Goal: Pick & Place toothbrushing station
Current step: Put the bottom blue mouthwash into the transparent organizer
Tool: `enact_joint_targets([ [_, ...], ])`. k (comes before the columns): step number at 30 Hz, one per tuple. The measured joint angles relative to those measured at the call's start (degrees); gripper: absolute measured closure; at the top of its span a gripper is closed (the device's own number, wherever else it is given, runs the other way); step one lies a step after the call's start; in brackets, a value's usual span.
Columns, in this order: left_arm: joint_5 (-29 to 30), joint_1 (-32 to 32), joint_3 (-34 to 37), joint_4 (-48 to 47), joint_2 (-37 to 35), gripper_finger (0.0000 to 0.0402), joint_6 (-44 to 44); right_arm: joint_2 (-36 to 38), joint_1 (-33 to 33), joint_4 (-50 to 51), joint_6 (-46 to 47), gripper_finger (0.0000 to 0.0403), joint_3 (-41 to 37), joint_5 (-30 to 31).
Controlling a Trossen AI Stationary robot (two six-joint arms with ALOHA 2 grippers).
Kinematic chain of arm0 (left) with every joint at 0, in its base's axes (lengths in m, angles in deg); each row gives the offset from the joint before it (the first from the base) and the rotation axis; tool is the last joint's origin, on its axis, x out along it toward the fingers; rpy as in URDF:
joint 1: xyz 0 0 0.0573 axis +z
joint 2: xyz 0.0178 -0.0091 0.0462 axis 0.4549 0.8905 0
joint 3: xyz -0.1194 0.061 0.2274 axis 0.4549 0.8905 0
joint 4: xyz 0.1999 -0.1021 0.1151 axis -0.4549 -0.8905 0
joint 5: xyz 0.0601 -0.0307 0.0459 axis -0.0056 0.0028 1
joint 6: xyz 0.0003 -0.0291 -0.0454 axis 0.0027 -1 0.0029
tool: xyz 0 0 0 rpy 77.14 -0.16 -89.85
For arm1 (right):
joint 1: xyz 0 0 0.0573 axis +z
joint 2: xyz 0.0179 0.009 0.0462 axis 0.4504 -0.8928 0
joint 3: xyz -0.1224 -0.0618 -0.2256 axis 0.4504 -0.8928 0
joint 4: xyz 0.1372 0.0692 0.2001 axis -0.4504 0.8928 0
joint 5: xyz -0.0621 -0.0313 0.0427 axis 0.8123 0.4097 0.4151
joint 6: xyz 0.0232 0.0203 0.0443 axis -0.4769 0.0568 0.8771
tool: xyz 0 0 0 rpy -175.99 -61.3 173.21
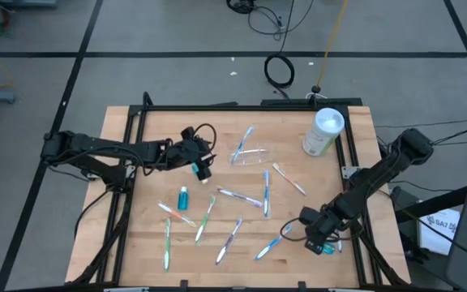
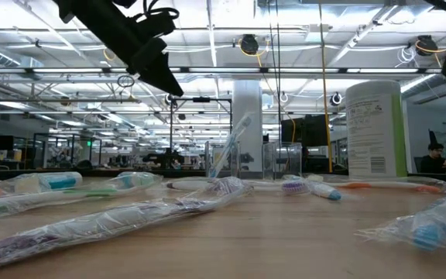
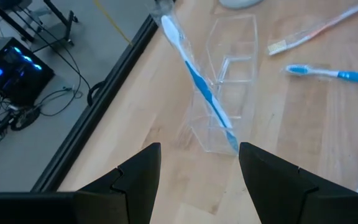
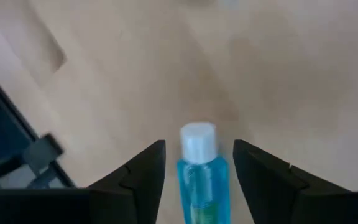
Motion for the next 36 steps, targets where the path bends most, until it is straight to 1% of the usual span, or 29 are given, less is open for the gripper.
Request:
enact_joint_targets([
  [2, -0.12, 0.20, 0.00, 1.02, 0.00, 0.0176, 0.08, -0.61, 0.29, -1.00, -0.51, 0.0224, 0.00, -0.01],
  [5, -2.07, 0.27, 0.00, 1.21, 0.00, 0.0176, 0.06, -1.90, 0.51, -3.04, -1.87, 0.0220, 0.00, 0.04],
  [11, -4.33, 0.23, 0.00, 1.19, 0.00, 0.0176, 0.29, -4.73, 0.91, -2.89, -3.27, 0.0216, 0.00, -0.04],
  [16, -4.37, 0.23, 0.00, 1.19, 0.00, 0.0176, 0.30, -7.50, 1.31, -3.54, -5.51, 0.0220, 0.05, -0.30],
  [19, -4.38, 0.23, 0.00, 1.15, 0.00, 0.0176, 0.06, -8.27, 1.23, -3.49, -6.07, 0.0224, 0.17, -1.46],
  [24, -4.39, 0.23, 0.00, 1.13, 0.00, 0.0176, 0.03, -8.38, 1.31, -3.40, -6.90, 0.0247, 0.15, -1.31],
  [32, -4.42, 0.23, 0.00, 1.10, 0.00, 0.0176, -0.07, -8.47, 1.31, -3.12, -7.13, 0.0307, 0.07, -1.30],
  [36, -4.44, 0.23, 0.00, 0.59, 0.00, 0.0176, 1.03, -8.47, 1.12, -3.26, -7.50, 0.0309, 0.04, -1.44],
])
